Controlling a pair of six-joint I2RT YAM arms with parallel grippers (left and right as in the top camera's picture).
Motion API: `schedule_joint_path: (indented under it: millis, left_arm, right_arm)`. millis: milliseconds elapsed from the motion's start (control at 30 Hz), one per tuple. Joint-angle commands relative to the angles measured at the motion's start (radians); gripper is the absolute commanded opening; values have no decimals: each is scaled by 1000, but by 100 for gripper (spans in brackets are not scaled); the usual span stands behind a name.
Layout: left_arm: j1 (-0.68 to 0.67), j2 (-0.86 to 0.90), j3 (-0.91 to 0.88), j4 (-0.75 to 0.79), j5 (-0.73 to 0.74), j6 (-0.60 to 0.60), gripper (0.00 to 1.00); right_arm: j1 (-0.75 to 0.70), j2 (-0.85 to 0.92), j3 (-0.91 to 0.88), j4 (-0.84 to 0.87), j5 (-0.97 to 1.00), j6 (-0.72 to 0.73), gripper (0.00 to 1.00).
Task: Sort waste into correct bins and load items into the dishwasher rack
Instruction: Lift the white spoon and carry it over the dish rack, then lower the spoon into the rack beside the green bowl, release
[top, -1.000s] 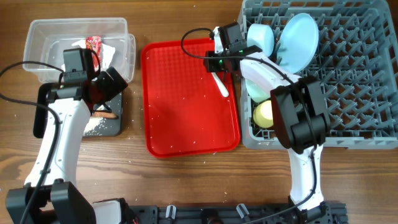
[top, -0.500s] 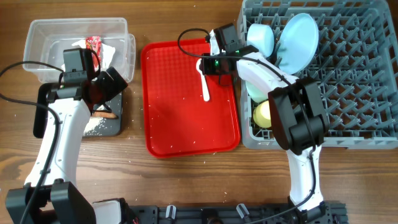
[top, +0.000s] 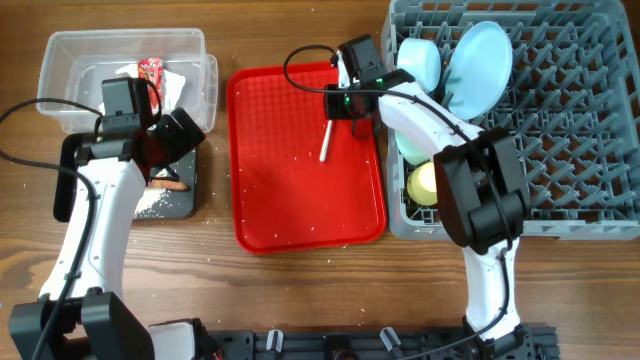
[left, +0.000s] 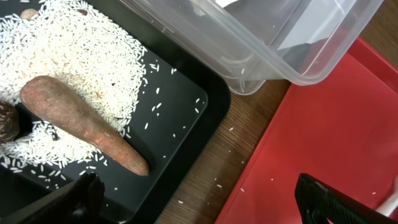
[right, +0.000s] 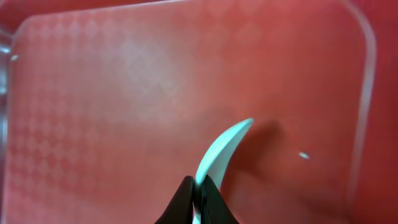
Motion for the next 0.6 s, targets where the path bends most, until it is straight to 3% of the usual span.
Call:
schedule_joint_path:
  millis: [0, 233, 400, 467, 567]
  left_arm:
    - [-4, -16, 16, 2, 8, 15, 100]
    - [-4, -16, 16, 2, 8, 15, 100]
    - [-4, -16, 16, 2, 8, 15, 100]
    - [-4, -16, 16, 2, 8, 15, 100]
    - [-4, -16, 16, 2, 8, 15, 100]
  right_arm:
    - [-8, -122, 2, -24, 34, -18, 4]
    - [-22, -396, 2, -94, 116, 21, 4]
    - [-169, -533, 2, -288, 245, 265, 4]
    - [-284, -569, 2, -400, 327, 406, 4]
    - [-442, -575, 1, -509, 343, 506, 5]
